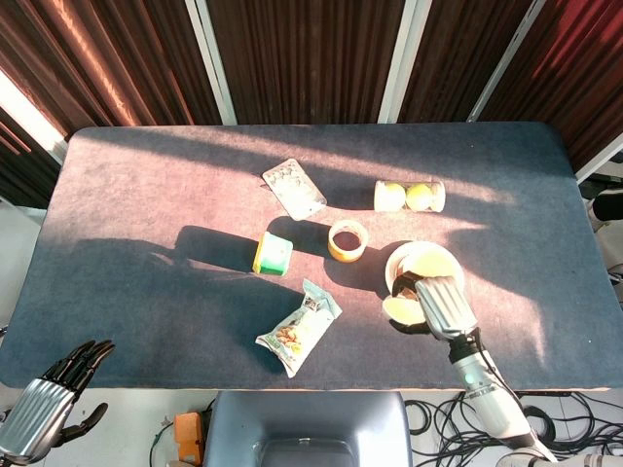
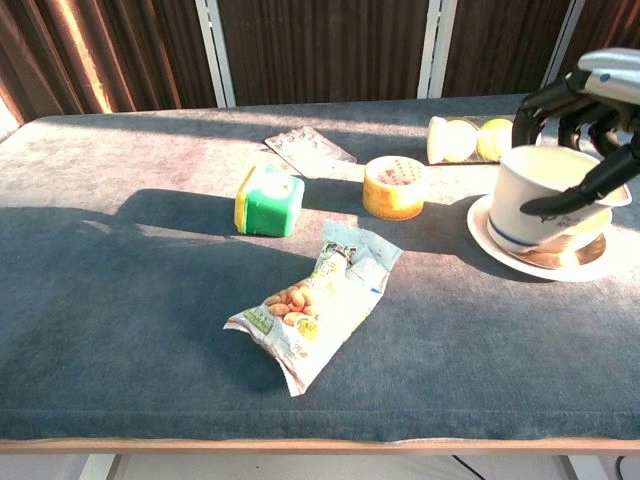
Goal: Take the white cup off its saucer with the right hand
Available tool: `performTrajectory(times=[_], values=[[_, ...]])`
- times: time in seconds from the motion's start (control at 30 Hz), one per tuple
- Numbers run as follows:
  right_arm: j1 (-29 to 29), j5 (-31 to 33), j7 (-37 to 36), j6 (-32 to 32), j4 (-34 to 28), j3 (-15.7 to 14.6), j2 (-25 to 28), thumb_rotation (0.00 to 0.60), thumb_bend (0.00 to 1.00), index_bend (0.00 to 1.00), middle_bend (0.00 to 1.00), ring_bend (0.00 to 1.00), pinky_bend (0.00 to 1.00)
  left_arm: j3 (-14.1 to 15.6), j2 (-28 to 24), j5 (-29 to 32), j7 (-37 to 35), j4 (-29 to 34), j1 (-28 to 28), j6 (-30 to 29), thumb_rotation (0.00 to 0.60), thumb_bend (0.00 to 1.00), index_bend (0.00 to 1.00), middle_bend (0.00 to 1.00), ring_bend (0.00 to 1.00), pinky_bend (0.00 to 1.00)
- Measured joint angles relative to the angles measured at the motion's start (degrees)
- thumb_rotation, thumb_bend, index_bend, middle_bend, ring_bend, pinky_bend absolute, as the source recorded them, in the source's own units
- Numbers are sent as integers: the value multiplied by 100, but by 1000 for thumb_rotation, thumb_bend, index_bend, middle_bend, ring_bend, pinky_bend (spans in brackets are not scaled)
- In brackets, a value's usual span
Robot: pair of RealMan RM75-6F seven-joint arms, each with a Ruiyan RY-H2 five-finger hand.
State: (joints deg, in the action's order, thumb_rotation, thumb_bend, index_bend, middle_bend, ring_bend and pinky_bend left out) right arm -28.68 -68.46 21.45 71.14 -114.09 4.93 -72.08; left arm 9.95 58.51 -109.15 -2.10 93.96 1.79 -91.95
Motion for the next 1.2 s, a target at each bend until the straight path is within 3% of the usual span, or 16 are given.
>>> performTrajectory(times=[0.37,0.63,0.73,0.8,0.9,1.07,1.2], values=[[-132,180,9,-785,120,-256,8,600,87,485,462,545,775,0,-8,9,-13,2,6,14,600,303,58,104,110,324],[-189,13,-399,-1167,804,-365,-311,600,87,406,397,390,683,3,-16,9,-31,-1,7,12,600,304,58,106,112,325],[-184,-58,-490,-1223,864,-393,-323,600,87,357,340,312,577,7,-17,-1,-28,-1,5,9,600,303,58,107,113,325],[-181,-117,-556,-1253,884,-408,-312,600,88,297,288,244,414,9,-16,-8,-29,-4,2,-1,600,303,58,107,113,325],[-171,-239,-711,-1295,912,-430,-276,600,87,180,182,134,259,8,-13,-7,-24,-5,0,1,600,303,58,107,113,325],[-129,-573,-1068,-1293,940,-456,-161,600,86,9,6,2,153,8,-14,-5,-19,-1,-2,-3,600,302,58,108,113,325],[12,-1053,-1236,-961,950,-502,-46,600,83,0,0,0,134,6,-14,-8,-32,-13,-17,-39,600,303,58,108,114,326]])
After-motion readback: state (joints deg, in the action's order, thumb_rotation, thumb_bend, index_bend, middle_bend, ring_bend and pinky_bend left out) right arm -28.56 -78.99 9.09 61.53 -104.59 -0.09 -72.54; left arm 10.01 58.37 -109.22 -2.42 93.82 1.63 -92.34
